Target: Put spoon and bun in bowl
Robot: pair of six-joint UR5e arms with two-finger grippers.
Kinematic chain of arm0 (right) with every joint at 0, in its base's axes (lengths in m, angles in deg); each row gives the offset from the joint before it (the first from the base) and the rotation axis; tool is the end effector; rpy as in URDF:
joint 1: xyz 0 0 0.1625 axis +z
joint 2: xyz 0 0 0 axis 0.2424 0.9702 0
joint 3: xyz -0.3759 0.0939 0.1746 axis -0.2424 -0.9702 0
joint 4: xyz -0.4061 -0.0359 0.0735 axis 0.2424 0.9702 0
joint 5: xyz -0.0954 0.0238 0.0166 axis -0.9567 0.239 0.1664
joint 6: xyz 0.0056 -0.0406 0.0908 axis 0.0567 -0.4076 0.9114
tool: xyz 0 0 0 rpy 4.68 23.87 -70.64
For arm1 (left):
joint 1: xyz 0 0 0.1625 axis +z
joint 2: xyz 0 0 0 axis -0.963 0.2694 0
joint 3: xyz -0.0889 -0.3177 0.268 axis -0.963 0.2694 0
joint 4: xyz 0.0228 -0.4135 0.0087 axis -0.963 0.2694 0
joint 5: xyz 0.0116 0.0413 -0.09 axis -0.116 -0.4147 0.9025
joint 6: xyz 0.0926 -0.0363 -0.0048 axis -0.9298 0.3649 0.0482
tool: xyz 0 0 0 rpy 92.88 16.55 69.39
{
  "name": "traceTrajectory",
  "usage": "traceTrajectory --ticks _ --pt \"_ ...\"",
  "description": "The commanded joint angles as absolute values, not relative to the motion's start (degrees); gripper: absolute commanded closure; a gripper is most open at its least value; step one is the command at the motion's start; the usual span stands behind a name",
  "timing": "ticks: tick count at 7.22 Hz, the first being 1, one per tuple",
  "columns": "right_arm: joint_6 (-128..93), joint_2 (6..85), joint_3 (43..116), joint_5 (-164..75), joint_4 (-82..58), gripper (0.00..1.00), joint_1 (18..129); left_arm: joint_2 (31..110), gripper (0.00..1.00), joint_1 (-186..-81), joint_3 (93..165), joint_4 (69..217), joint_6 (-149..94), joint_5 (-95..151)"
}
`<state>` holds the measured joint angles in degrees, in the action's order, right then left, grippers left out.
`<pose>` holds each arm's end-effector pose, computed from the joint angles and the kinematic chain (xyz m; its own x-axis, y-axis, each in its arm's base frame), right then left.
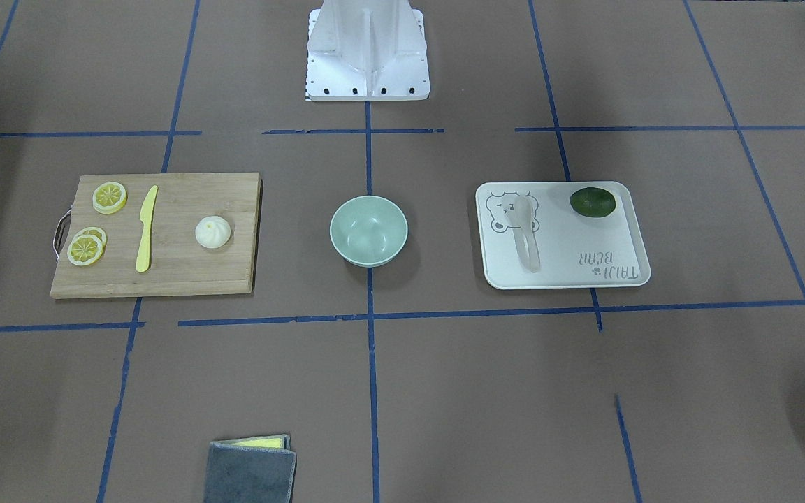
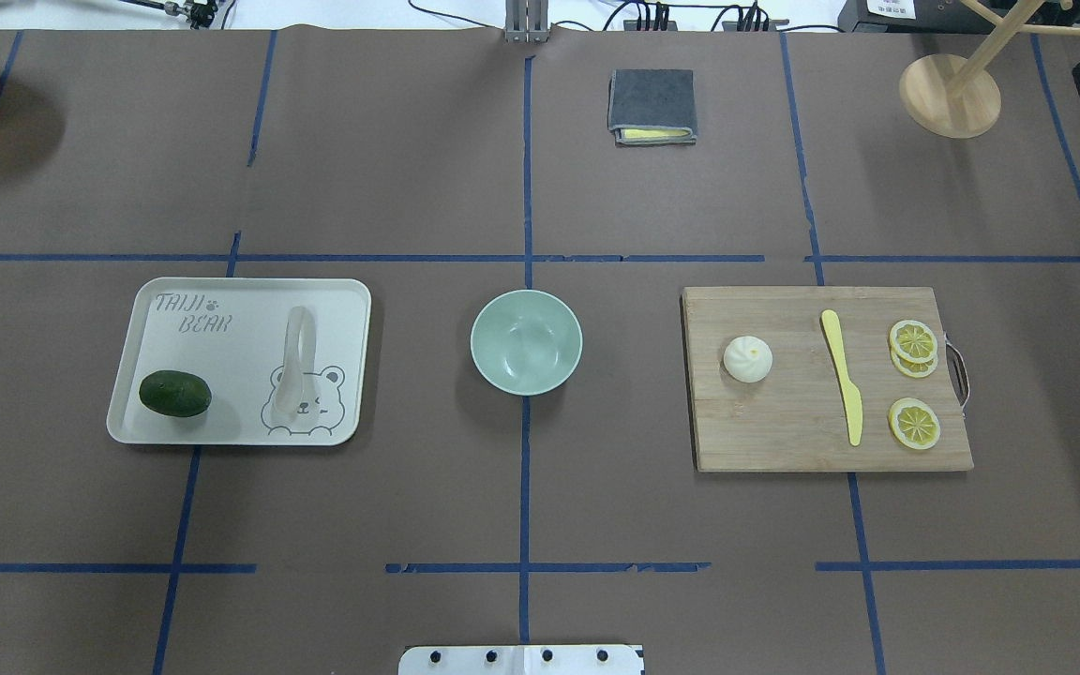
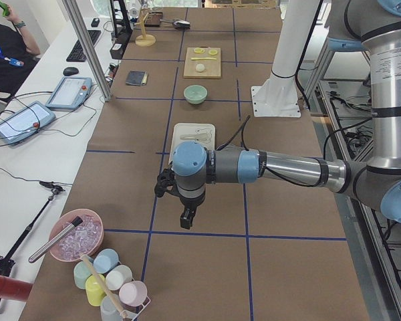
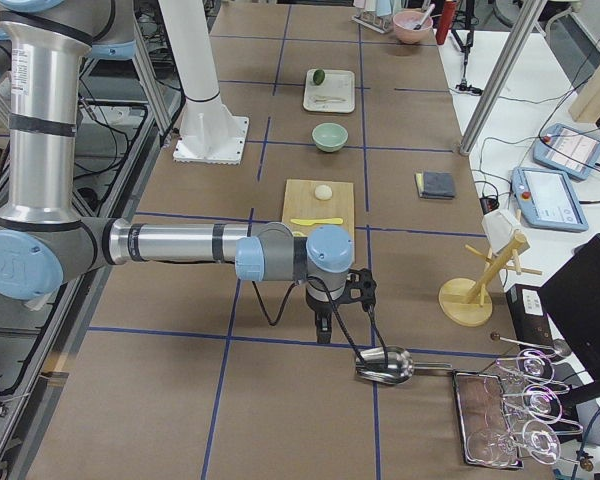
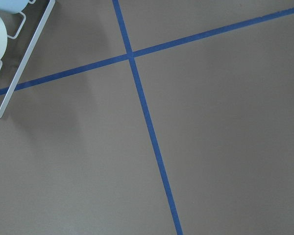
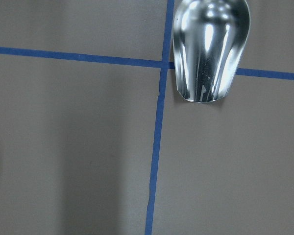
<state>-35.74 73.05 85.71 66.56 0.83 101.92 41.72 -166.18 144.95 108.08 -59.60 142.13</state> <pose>0.0477 -0.4425 0.6388 0.7152 -0.0788 0.6945 0.0547 0.9969 0.0567 -0.0753 -0.4171 0.5987 0.6744 0.2732 -0.6860 -0.1816 0.9619 0.2046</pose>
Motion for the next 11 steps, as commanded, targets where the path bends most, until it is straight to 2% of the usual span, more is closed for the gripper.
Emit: traceTrajectory --ticks 1,4,6,7,9,11 --pt "-35.80 73.04 85.96 66.65 0.79 0.00 101.92 41.25 0.00 -166.57 145.65 108.52 -60.73 142.04" --pt "-35.01 70.52 89.64 66.65 0.79 0.00 101.74 41.94 0.00 -166.66 145.74 111.23 -61.36 141.60" --pt "-34.75 66.56 88.61 66.56 0.96 0.00 101.74 47.70 0.00 -166.48 145.32 114.21 -60.66 141.69" --pt "-34.40 66.45 88.60 66.56 0.88 0.00 101.74 51.92 0.00 -166.48 143.39 117.98 -60.65 141.69" --pt "-34.39 66.45 88.42 66.56 0.27 0.00 101.83 53.10 0.00 -166.40 142.76 132.52 -60.48 142.21" --pt "-29.17 64.45 88.86 66.65 0.09 0.00 101.83 53.46 0.00 -159.24 143.63 145.18 -36.10 141.96"
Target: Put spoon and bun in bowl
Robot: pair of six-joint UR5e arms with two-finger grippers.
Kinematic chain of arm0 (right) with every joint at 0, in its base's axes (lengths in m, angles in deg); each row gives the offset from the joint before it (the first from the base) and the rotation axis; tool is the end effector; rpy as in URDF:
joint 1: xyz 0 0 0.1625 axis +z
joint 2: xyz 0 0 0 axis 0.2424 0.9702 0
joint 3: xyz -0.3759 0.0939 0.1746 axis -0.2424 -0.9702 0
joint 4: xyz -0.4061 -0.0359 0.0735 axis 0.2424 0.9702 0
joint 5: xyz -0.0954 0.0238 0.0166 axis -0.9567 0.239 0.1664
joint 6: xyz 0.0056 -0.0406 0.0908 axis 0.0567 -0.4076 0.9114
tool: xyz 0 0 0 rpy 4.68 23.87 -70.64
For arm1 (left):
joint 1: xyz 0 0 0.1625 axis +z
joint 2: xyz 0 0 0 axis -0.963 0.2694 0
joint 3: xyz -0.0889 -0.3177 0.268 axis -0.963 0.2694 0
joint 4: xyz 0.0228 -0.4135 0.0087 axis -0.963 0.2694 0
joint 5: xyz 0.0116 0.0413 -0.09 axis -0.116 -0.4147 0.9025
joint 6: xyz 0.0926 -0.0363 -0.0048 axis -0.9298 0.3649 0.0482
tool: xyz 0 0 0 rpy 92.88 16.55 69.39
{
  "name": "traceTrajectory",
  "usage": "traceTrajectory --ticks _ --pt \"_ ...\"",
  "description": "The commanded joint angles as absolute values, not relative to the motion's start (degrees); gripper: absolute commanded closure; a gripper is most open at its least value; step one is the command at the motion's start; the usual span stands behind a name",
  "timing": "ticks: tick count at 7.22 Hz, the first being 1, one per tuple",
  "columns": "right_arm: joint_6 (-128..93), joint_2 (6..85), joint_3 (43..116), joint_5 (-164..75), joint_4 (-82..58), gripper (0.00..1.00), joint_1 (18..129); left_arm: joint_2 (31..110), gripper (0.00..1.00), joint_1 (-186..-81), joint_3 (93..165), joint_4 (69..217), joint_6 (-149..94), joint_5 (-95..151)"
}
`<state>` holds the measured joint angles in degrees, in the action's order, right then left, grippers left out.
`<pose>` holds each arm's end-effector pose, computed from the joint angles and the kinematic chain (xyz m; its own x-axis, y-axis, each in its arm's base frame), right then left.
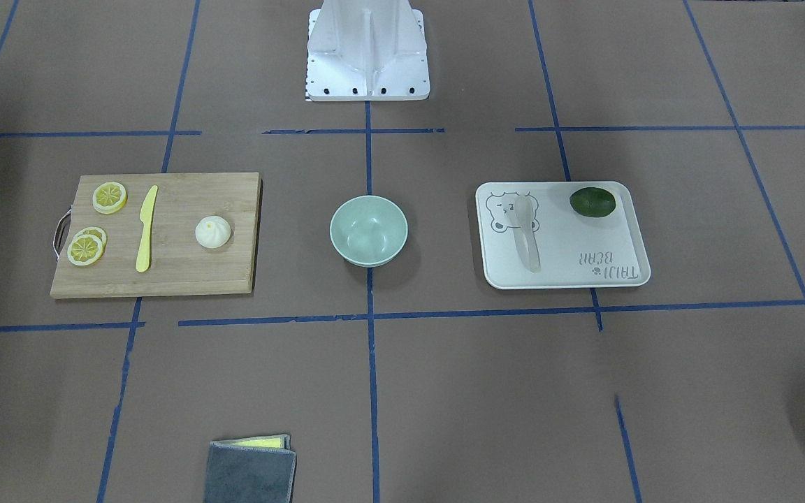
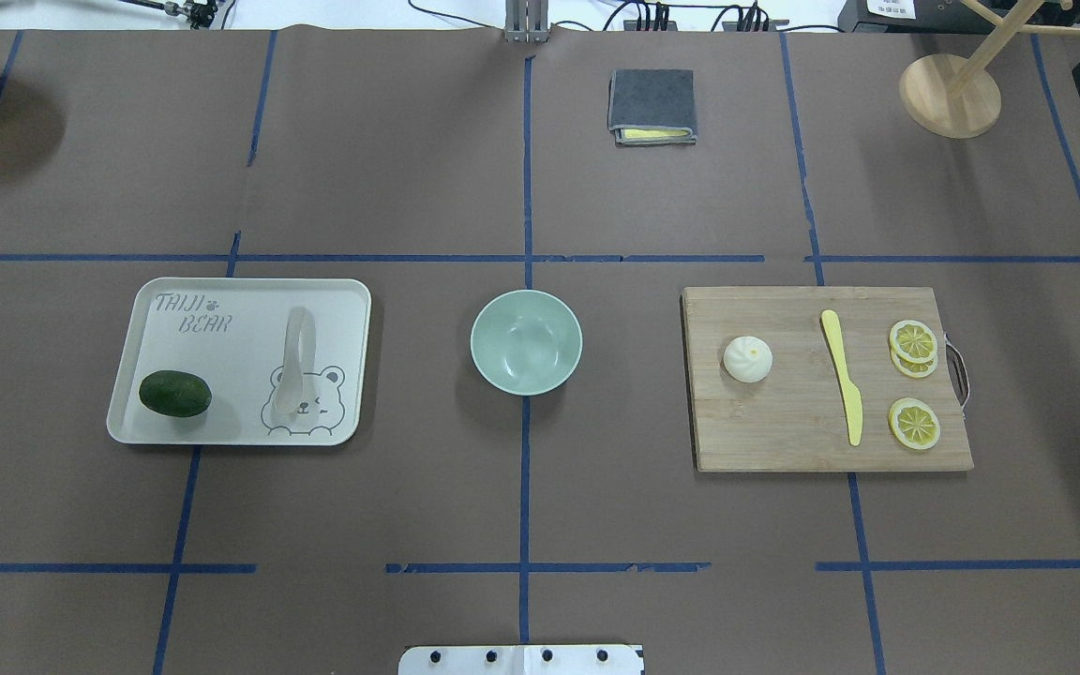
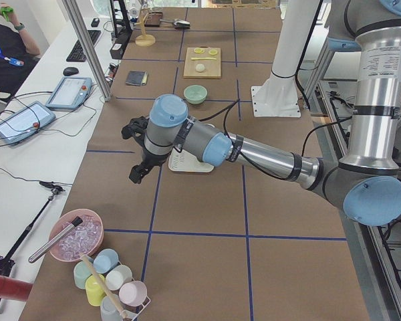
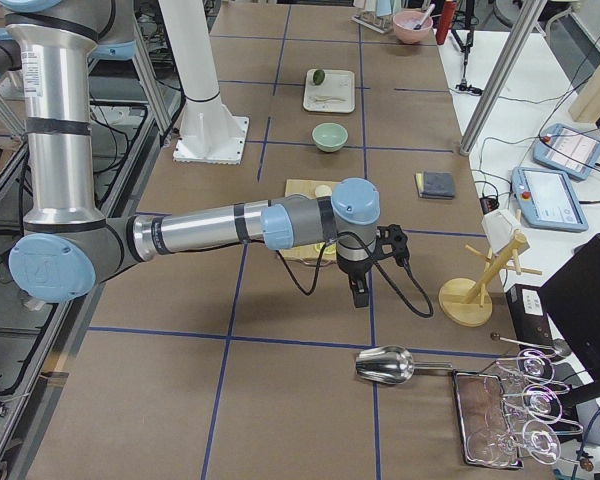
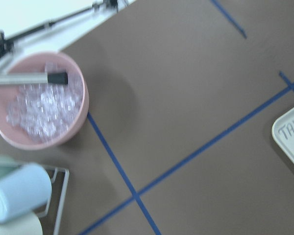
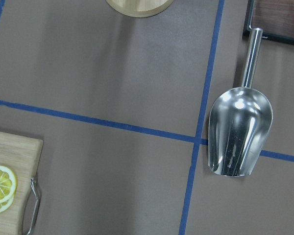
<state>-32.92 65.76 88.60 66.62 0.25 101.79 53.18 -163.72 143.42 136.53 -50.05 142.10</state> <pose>0.0444 -0.4989 0.5528 0.7112 -0.1613 0.6843 0.0209 0.9778 0.2087 -0.0563 -0.5122 0.4610 0.6855 0.5519 -0.4748 -0.1068 0.7213 0.6843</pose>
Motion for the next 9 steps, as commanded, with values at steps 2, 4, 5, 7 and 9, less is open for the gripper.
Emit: traceTrajectory --ticks 2,4,5,7,9 --pt "-27.45 64.78 88.86 66.65 -3.06 0.00 101.74 51.79 0.00 -148.96 143.71 154.84 -22.85 141.35" --pt "-27.62 65.31 88.51 66.65 -3.61 0.00 101.74 51.35 0.00 -135.62 146.61 154.93 -1.59 128.50" --pt "-27.54 66.01 88.77 66.73 -3.69 0.00 101.74 51.96 0.06 -128.24 146.62 154.67 9.63 125.11" --pt "-27.54 66.98 88.42 66.82 -4.22 0.00 101.74 58.07 0.25 -119.85 145.57 146.20 19.39 120.28" --pt "-27.71 67.50 88.42 67.09 -4.31 0.00 101.74 64.51 0.28 -115.96 140.85 141.05 19.77 116.75"
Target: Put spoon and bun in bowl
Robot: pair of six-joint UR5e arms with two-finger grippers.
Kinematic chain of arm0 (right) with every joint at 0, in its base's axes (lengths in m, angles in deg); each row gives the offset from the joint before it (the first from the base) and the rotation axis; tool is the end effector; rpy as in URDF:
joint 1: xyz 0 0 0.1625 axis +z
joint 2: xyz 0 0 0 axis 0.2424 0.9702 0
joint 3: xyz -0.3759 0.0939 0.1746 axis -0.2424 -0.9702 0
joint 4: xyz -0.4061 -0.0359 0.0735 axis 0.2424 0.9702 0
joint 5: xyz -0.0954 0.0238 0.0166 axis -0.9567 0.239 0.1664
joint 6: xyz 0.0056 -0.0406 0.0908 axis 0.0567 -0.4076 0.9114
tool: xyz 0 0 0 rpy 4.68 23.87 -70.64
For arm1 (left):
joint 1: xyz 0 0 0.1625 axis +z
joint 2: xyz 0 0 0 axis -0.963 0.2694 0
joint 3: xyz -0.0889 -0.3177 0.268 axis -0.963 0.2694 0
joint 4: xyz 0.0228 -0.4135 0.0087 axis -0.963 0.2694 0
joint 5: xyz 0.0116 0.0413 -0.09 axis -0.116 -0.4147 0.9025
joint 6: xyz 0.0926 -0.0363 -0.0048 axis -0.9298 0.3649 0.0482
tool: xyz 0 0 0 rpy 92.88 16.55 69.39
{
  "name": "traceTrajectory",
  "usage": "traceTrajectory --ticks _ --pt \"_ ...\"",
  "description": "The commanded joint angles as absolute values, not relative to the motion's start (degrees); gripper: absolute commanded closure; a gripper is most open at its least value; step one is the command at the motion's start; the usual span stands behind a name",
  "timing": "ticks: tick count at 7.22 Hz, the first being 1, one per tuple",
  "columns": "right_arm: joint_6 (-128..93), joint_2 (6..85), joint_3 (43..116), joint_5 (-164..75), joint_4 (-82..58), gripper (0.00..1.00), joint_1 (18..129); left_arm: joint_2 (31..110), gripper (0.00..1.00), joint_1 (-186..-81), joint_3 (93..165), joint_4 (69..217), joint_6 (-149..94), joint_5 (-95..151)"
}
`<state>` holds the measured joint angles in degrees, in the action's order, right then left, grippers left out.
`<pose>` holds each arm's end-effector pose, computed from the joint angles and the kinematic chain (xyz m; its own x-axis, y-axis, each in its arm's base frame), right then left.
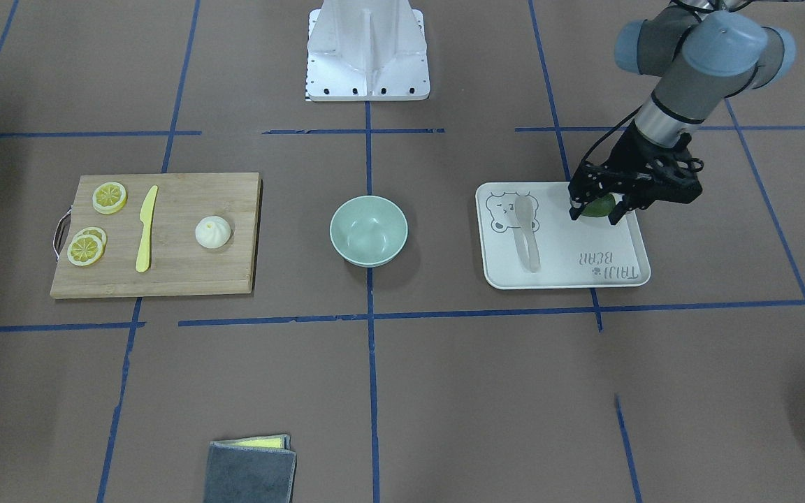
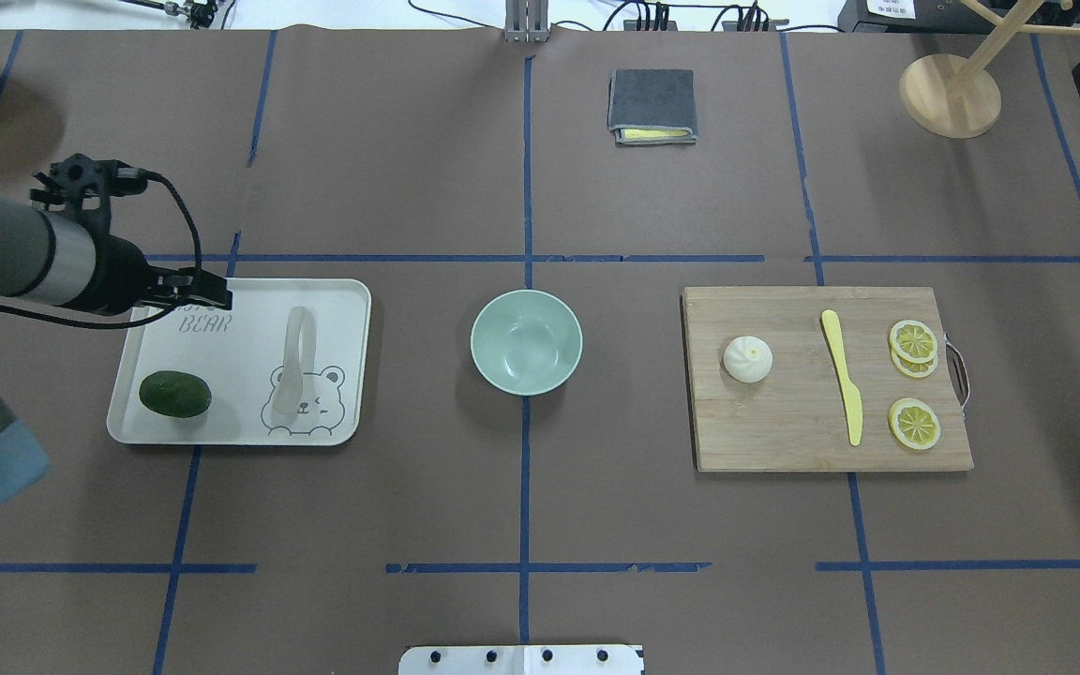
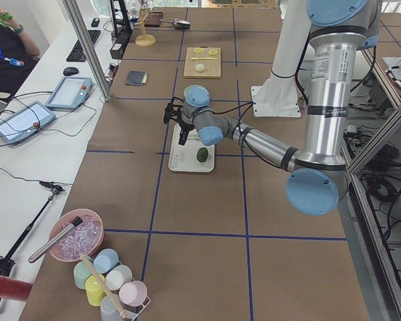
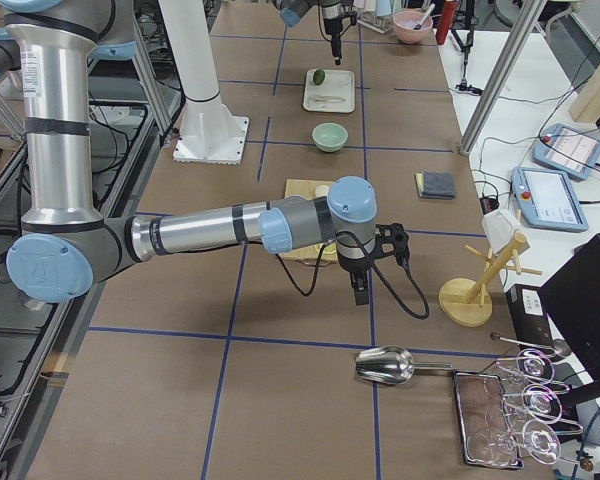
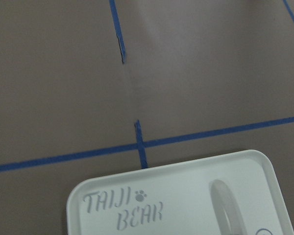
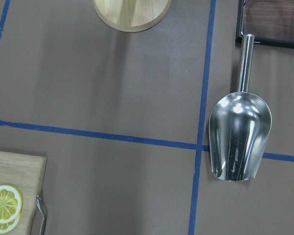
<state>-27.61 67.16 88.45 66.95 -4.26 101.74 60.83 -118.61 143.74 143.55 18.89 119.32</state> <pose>0.0438 -0.4928 0.5568 0.7045 -0.1078 0.7015 -0.0440 0.9799 0.1947 0.3349 -0.4582 0.3867 0.5852 0.0570 -0.8089 0.1557 0.9711 0.1810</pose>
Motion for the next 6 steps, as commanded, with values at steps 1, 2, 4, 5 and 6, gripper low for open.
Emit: traceTrajectory --ticks 1,2,4,5,6 --pt "-27.71 67.59 88.42 67.09 -4.31 0.00 101.74 66.36 0.29 -113.94 138.64 140.87 20.90 115.34" --pt "-27.71 67.60 88.42 67.09 -4.31 0.00 101.74 68.12 0.32 -111.92 137.32 139.30 21.95 114.80" --pt "-27.80 67.86 88.33 67.09 -4.31 0.00 101.74 70.07 0.34 -110.59 135.99 137.35 22.14 113.05" --pt "-27.80 67.86 88.25 67.09 -4.31 0.00 101.74 70.07 0.36 -110.58 135.72 137.35 22.14 112.86" --pt "-27.80 68.03 88.24 67.09 -4.31 0.00 101.74 69.98 0.37 -110.41 135.63 137.26 22.05 112.77"
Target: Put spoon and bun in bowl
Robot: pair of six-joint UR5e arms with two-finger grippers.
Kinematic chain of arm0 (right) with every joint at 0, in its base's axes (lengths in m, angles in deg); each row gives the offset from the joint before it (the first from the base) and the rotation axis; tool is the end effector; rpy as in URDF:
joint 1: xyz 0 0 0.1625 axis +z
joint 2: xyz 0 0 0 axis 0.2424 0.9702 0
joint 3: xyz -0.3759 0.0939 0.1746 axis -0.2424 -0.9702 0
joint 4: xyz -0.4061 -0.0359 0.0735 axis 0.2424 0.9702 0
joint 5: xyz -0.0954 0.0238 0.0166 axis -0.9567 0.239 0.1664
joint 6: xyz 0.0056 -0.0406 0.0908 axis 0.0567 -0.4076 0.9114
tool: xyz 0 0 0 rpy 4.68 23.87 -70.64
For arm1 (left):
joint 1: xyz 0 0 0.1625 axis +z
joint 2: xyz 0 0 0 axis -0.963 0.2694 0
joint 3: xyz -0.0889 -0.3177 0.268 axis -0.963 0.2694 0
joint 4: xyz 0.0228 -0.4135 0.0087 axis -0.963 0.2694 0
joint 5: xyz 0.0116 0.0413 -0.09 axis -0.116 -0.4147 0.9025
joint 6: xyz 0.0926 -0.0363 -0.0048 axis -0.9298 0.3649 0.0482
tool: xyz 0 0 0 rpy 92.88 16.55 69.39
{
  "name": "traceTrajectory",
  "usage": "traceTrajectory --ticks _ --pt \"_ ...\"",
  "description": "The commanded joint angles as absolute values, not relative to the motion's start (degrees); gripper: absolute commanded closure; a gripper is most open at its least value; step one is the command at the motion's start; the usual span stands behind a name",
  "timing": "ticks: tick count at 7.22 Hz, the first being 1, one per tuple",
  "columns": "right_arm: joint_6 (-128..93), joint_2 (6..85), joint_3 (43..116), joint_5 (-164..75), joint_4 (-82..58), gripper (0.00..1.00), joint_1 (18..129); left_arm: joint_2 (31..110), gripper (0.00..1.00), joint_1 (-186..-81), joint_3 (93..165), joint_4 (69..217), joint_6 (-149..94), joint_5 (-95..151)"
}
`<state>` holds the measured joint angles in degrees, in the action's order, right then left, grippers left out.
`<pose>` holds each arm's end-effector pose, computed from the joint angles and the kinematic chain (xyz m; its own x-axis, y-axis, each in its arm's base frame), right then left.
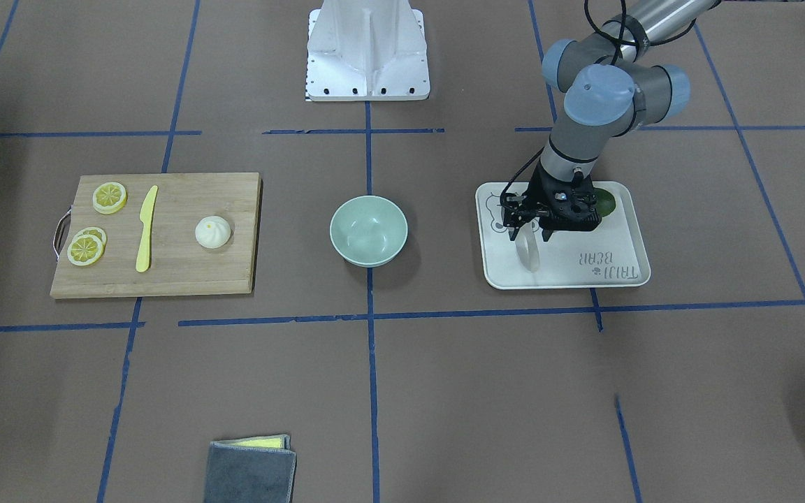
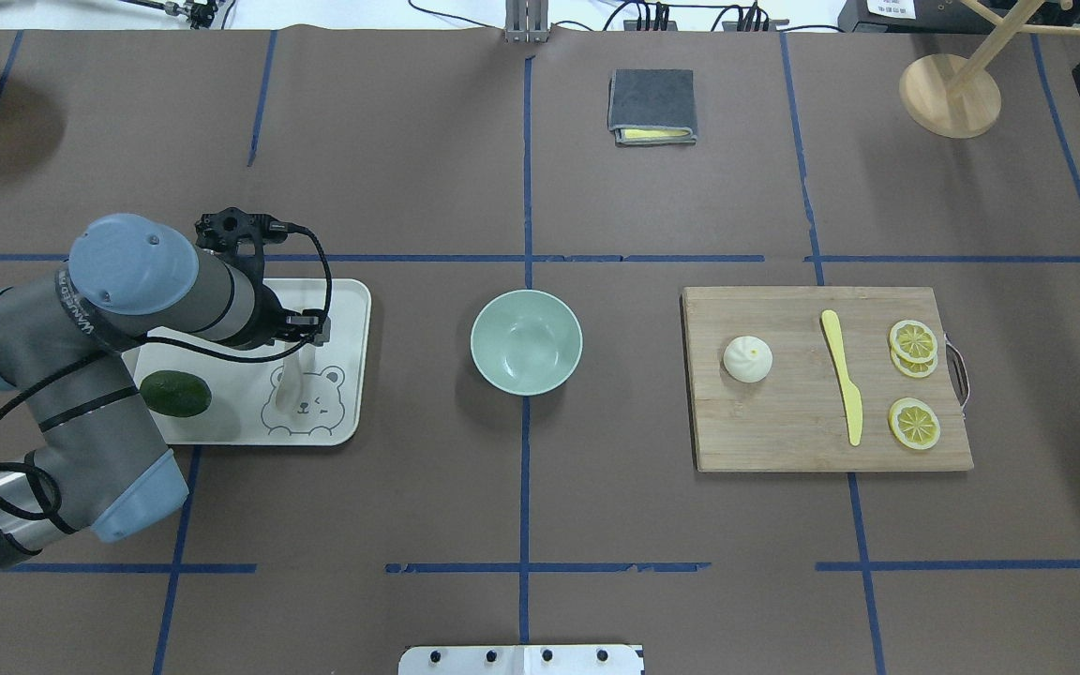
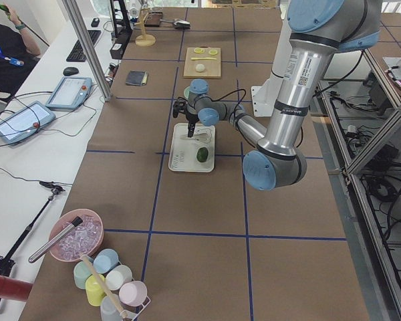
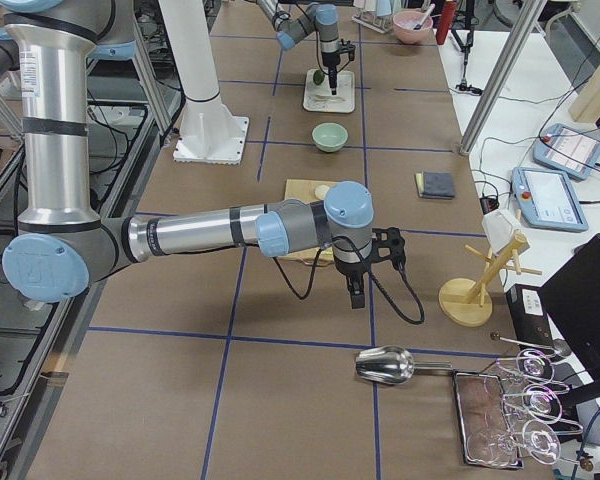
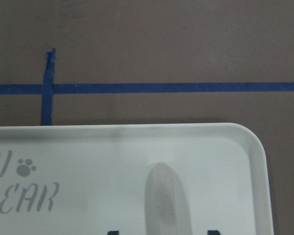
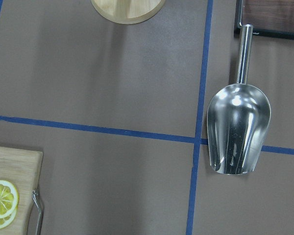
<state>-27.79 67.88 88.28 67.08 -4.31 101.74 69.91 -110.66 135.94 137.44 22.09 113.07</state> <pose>0.0439 -0.4878 0.5642 0.7034 -0.1009 0.7036 -0.0415 0.9823 0.1824 0.4418 -0.4544 0.3758 0.6604 0.0357 -0.7501 0.1188 0.9813 0.1513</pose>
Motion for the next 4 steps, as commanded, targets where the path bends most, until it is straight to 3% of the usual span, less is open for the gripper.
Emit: traceTrajectory --ticks 1,3,4 --pt "-27.89 68.30 88.24 67.17 -4.31 0.00 101.74 69.98 0.38 -110.06 135.02 137.26 21.97 112.86" --pt "-27.80 68.74 87.72 67.17 -5.97 0.00 101.74 70.25 0.40 -110.06 133.96 137.35 21.96 112.69" --pt "-27.80 68.74 87.54 67.17 -6.07 0.00 101.74 70.16 0.52 -109.97 134.05 137.44 21.96 112.60"
